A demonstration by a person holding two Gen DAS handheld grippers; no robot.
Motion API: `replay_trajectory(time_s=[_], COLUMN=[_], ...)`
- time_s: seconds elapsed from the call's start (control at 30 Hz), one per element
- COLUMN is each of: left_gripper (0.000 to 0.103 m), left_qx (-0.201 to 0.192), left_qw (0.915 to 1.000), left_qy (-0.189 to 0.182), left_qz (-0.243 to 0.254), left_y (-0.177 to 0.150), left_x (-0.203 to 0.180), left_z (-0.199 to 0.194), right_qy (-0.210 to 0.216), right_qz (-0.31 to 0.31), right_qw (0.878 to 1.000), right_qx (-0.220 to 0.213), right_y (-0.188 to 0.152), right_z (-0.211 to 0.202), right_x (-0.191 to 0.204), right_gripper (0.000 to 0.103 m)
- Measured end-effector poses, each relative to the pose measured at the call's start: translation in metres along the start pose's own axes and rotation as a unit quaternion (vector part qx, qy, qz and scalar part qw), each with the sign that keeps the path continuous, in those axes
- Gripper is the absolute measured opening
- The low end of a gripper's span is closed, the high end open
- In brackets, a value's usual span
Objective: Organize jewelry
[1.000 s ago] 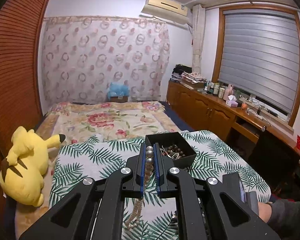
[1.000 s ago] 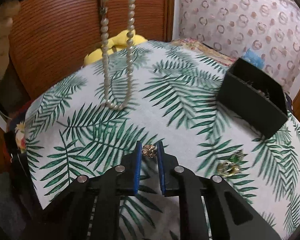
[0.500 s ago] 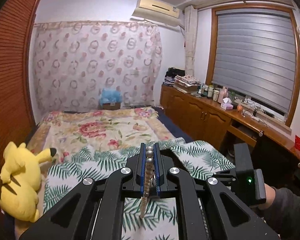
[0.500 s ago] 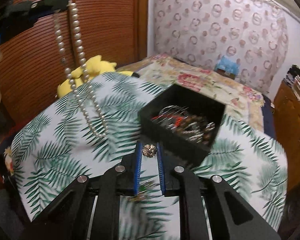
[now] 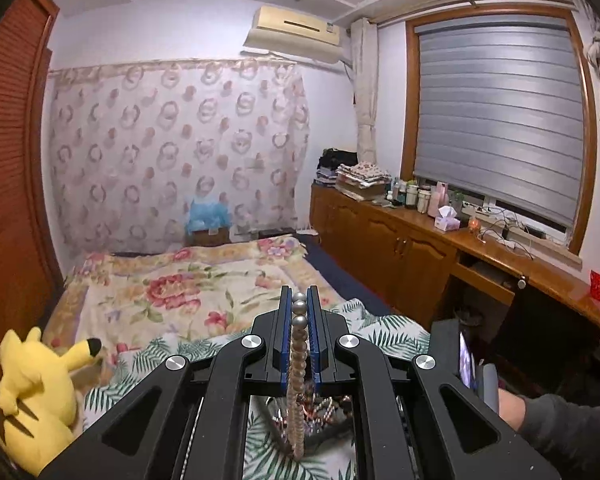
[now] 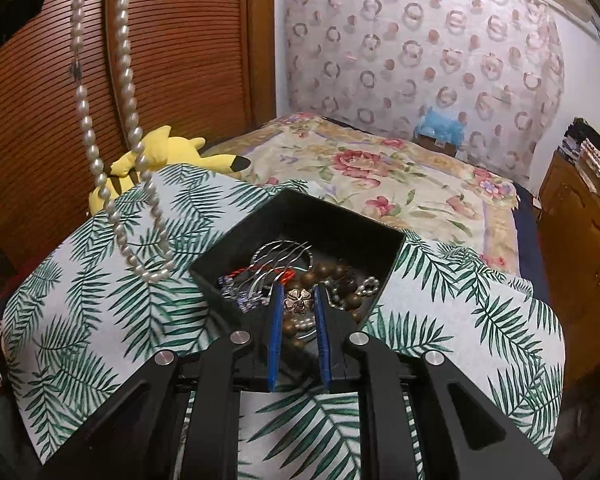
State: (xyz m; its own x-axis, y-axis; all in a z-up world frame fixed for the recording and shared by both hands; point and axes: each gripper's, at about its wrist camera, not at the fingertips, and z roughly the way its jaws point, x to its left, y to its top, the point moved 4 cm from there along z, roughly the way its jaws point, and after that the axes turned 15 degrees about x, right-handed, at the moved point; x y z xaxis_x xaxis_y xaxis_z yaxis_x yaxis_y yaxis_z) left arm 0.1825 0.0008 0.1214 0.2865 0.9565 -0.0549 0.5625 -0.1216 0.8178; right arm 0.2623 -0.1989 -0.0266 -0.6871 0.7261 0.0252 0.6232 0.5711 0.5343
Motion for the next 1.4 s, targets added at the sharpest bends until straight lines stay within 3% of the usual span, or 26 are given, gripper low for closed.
replay_trajectory(time_s=[0.33,0.87,0.93,1.03,1.4], left_gripper=[0.007,0.007,0.011,0.027,0.040], left_qx=[0.012,0.102,0.109,0.117,0.160], left_qw=[0.9999,0.9948,0.9941,0.9932,0.9870], left_qy=[-0.005,-0.005,-0.003,-0.001,-0.009], left_qz=[0.012,0.003,0.001,0.002,-0.009], left_y=[0.008,-0.027,-0.034,-0.049,-0.123], left_x=[-0.011,-0.003,-0.003,-0.002,0.001], left_z=[0.033,0.108,0.111,0.111,0.101], right_qy=[0.006,0.016,0.017,0.021,0.027], right_qz=[0.022,0.032,0.034,0.034,0.016], right_qw=[1.000,0.999,0.999,0.999,0.999], right_qx=[-0.001,-0.013,-0.013,-0.014,0.006], right_y=[-0.001,-0.021,-0.025,-0.033,-0.065], right_z=[0.008,-0.003,-0.004,-0.008,-0.006], right_x=[-0.020,-0.018,-0.016,-0.010,0.023], right_gripper=[0.021,0.024,0.024,0.024,0.024])
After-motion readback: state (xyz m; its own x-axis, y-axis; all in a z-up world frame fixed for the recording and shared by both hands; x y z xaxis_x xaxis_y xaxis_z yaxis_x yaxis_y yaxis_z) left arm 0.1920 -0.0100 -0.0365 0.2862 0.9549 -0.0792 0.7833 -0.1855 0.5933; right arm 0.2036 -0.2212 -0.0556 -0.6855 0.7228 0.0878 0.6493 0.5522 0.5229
